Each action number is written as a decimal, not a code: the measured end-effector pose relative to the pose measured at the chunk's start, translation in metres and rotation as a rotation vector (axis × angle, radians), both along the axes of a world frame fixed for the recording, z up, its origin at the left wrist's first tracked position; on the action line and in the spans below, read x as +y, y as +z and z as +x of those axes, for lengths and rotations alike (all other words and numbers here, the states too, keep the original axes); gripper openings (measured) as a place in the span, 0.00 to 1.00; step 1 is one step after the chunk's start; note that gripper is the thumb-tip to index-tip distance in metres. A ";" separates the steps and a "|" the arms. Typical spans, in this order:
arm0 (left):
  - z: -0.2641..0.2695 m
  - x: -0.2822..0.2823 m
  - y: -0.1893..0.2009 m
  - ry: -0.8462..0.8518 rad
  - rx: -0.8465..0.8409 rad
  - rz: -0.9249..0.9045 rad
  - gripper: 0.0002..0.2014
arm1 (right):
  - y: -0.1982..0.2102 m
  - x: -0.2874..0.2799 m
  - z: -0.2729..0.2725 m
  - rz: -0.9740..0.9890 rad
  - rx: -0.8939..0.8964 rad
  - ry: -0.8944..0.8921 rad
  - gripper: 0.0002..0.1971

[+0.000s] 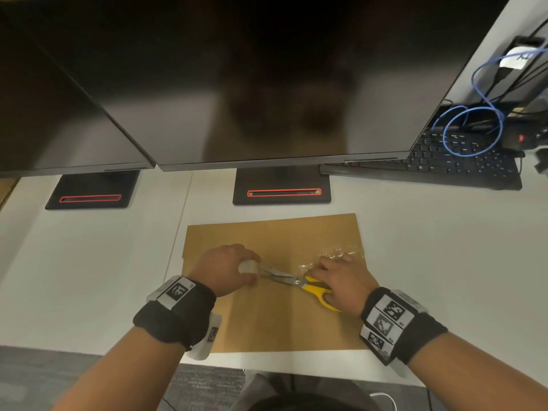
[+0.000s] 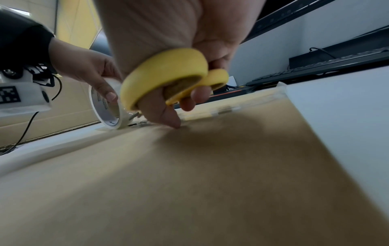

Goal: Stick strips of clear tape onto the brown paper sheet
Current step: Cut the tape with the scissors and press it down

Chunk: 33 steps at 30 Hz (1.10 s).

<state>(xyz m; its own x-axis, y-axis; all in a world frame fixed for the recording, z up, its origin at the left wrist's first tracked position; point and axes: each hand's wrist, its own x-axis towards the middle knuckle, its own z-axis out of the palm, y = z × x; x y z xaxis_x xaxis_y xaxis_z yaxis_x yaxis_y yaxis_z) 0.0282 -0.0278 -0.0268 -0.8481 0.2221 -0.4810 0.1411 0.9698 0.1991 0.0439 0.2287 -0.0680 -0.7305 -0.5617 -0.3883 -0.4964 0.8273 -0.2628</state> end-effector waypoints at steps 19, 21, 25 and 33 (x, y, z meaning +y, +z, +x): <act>-0.002 -0.008 0.000 0.098 0.057 0.097 0.18 | -0.002 0.008 -0.007 -0.040 0.071 -0.117 0.26; 0.000 -0.010 -0.001 0.132 0.078 0.102 0.18 | -0.001 0.011 -0.010 -0.034 0.080 -0.207 0.28; 0.004 -0.012 -0.004 0.194 0.113 0.122 0.19 | 0.002 0.010 -0.018 -0.068 0.037 -0.327 0.34; 0.014 -0.025 -0.011 0.175 0.225 0.160 0.26 | -0.001 0.000 -0.031 -0.121 -0.071 -0.358 0.25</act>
